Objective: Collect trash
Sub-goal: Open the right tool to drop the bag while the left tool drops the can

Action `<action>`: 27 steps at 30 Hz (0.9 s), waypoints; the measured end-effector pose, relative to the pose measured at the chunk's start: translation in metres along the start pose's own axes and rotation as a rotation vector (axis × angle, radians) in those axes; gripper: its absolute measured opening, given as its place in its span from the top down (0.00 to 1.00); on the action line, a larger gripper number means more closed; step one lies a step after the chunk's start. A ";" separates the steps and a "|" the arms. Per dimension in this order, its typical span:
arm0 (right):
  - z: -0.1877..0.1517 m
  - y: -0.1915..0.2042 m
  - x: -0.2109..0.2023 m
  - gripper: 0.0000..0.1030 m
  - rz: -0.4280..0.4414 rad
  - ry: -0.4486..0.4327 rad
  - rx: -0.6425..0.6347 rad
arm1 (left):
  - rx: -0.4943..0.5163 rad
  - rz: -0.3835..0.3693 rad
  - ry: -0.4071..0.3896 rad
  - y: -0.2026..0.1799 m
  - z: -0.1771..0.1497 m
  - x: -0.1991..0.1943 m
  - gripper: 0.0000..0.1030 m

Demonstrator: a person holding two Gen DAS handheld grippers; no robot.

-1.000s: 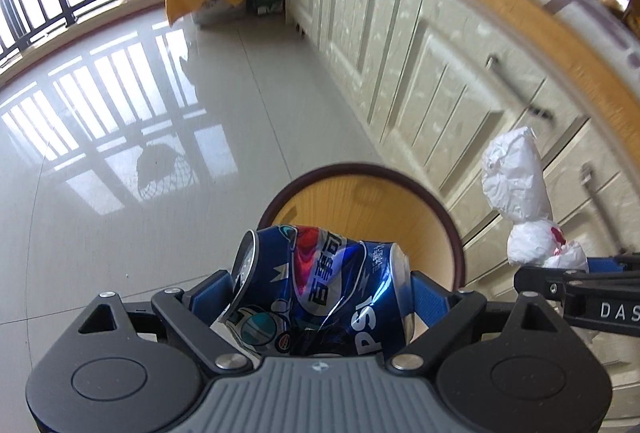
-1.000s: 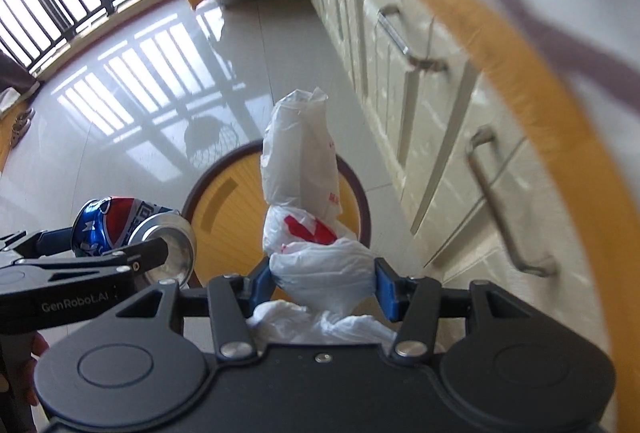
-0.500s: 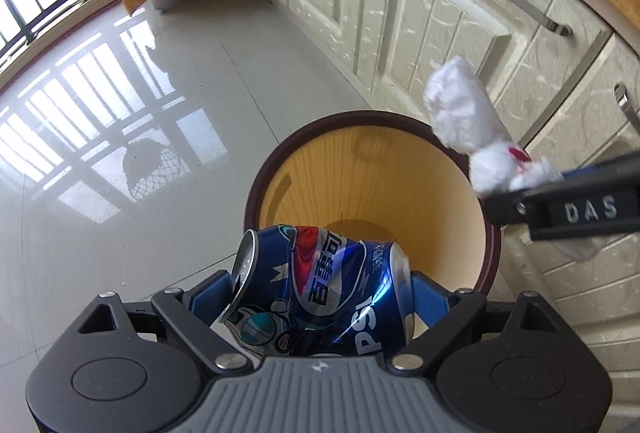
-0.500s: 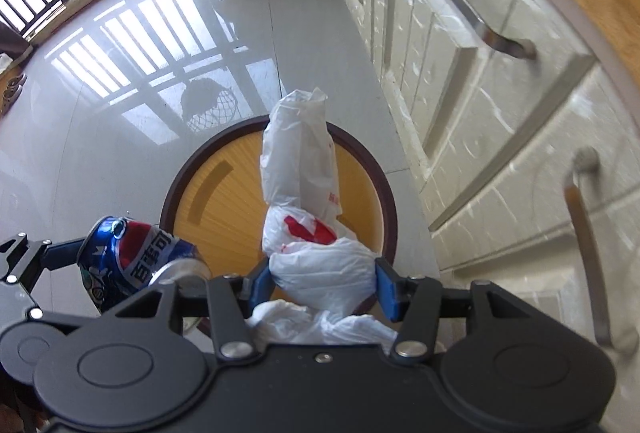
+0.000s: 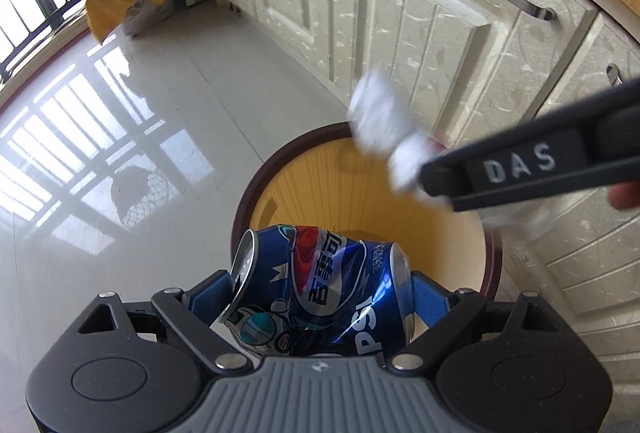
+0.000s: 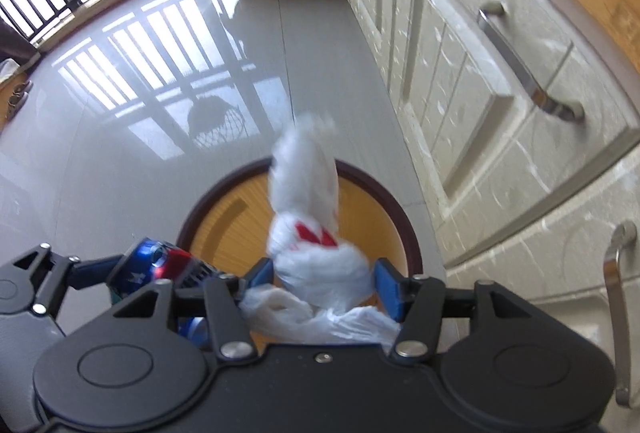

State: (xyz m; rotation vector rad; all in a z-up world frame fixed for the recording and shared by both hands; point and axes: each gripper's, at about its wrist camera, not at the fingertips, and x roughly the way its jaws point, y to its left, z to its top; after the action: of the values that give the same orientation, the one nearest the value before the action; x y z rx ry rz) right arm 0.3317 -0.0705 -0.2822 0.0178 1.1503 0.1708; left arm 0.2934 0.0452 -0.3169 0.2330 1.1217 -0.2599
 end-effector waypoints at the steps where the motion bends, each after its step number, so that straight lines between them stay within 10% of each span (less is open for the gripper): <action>1: 0.002 0.003 0.001 0.31 0.000 -0.014 -0.001 | 0.007 -0.003 -0.001 -0.001 0.001 0.000 0.10; 4: 0.006 0.004 -0.003 0.07 -0.002 -0.046 0.004 | 0.017 -0.015 0.003 -0.002 0.001 0.000 0.10; 27: -0.028 -0.039 0.027 0.07 -0.022 0.113 0.075 | 0.021 0.000 0.057 -0.004 0.001 0.024 0.04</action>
State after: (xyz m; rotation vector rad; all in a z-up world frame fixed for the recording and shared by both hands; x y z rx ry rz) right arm 0.3216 -0.1070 -0.3222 0.0620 1.2691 0.1100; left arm 0.3025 0.0392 -0.3386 0.2603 1.1755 -0.2659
